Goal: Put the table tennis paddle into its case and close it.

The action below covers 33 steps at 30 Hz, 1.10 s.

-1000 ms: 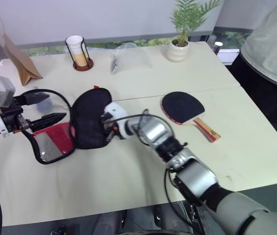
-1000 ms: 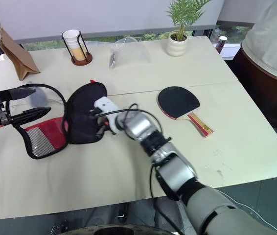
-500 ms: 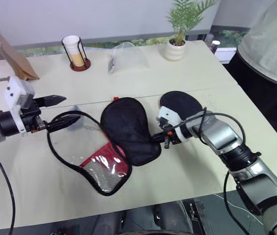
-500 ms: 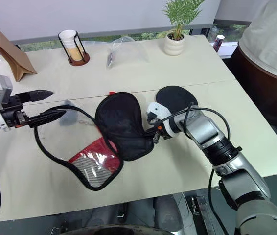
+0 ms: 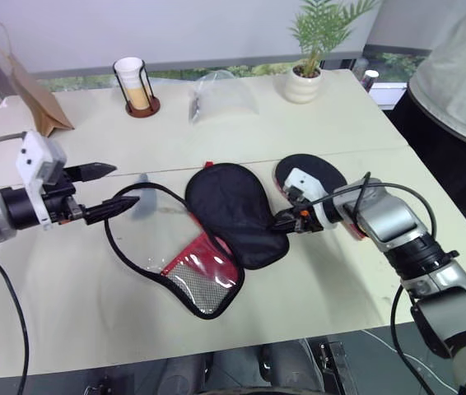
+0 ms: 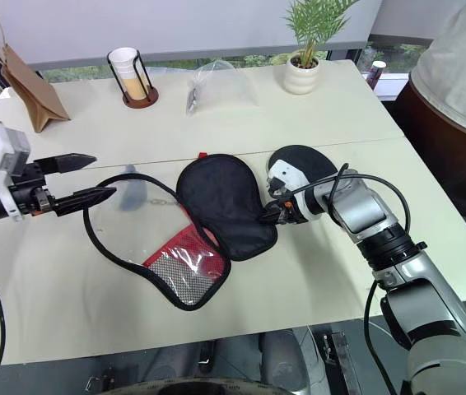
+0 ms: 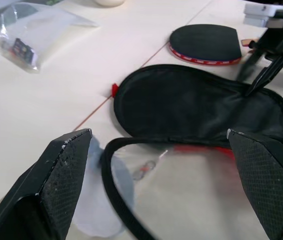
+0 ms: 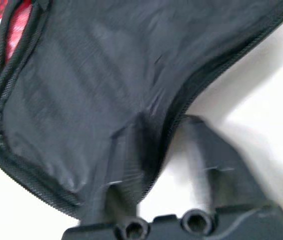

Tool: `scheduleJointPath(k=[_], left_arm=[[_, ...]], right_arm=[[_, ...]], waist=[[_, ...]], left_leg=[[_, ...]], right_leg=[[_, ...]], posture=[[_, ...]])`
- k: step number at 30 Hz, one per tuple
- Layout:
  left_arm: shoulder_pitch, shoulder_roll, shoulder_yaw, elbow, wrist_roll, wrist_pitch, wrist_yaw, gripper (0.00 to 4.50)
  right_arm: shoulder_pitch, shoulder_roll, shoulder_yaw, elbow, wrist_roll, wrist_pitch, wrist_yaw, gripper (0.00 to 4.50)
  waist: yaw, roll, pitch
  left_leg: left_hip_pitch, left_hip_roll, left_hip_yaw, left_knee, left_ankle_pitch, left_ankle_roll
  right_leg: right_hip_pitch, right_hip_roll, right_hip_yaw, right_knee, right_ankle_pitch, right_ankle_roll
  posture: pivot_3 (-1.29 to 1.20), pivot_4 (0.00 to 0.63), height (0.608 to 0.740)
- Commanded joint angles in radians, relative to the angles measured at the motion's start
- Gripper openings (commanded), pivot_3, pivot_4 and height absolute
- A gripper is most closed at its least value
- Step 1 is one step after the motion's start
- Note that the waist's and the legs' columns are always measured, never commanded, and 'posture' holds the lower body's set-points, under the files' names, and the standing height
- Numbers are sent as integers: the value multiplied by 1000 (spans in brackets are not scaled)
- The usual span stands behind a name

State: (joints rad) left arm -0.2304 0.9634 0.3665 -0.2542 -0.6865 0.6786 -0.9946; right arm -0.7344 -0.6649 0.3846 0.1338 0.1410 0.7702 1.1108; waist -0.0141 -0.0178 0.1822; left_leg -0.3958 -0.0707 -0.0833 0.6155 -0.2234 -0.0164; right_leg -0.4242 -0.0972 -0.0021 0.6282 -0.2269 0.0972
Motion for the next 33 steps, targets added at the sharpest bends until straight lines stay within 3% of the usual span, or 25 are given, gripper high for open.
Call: scheduleJointPath(k=[1, 2, 3, 7, 11, 16, 23, 26, 31, 32, 33], left_arm=[[-28, -9, -3, -9, -9, -16, 1, 4500], [-32, -14, -7, -11, -10, -14, 1, 4500], [-36, -19, -9, -12, -11, -13, 1, 4500], [-53, -36, -23, -16, -16, -11, 2, 4500], [-87, -48, -58, 13, 2, -26, -12, 4500], [-157, -60, -117, 71, 27, -52, -35, 4500], [-212, -60, -156, 124, 52, -71, -66, 4500], [-213, -54, -152, 124, 50, -70, -73, 4500], [-212, -43, -146, 124, 43, -62, -94, 4500], [-209, -38, -146, 120, 38, -58, -105, 4500], [-202, -34, -147, 114, 34, -55, -116, 4500]], right_arm=[[-36, -37, -86, -61, 18, 32, -19, 3741], [-43, -52, -110, -76, 19, 46, -30, 4287], [-48, -67, -139, -88, 21, 59, -46, 4470], [-16, -160, -244, -173, 23, 120, -106, 4470], [111, -255, -283, -257, -9, 124, -162, 4470], [229, -259, -313, -214, -12, 132, -222, 4470], [231, -201, -306, -73, -3, 111, -264, 4470], [226, -187, -324, -50, 13, 120, -267, 3665], [212, -181, -335, -43, 33, 146, -267, 1170], [207, -183, -339, -48, 40, 154, -264, 840], [204, -186, -342, -53, 45, 160, -261, 834]], waist=[[1, 0, 0], [1, 0, 0], [2, 0, 0], [6, 0, 0], [6, -2, 0], [0, -1, 0], [1, -1, 0], [1, -1, 0], [2, -1, 0], [2, -1, 0], [2, -1, 0]], left_leg=[[-1, 0, 0, 0, 0, 0], [-1, 0, 0, 0, 0, 0], [-1, 0, 0, 0, 0, 0], [-5, 0, -1, 2, 0, 0], [-8, 0, -2, 3, 0, 0], [-9, 0, 0, 6, 0, 1], [-10, 0, 0, 9, 0, 1], [-11, 0, -1, 12, -1, 3], [-11, 0, 0, 14, -2, 4], [-11, 0, 0, 14, -2, 4], [-11, 0, -1, 14, -2, 4]], right_leg=[[0, 0, 0, 0, 0, 0], [-1, 0, 0, 0, 0, 0], [-1, 0, 0, 0, 0, 0], [-3, 0, 0, 0, 0, 0], [-5, 0, -2, -1, 0, 0], [-5, 0, -1, 0, 0, 0], [-4, 0, -1, 0, 0, 0], [-4, 0, -2, 0, 0, 0], [-3, 0, -1, 0, 0, 0], [-3, 0, -1, 0, 0, 1], [-3, 0, -1, 0, 0, 1]], posture=[[0, 150, 740], [0, 150, 740], [0, 150, 740], [0, 150, 740], [0, 150, 740], [0, 150, 740], [0, 150, 740], [0, 150, 740], [0, 150, 740], [0, 150, 740], [0, 150, 740]])
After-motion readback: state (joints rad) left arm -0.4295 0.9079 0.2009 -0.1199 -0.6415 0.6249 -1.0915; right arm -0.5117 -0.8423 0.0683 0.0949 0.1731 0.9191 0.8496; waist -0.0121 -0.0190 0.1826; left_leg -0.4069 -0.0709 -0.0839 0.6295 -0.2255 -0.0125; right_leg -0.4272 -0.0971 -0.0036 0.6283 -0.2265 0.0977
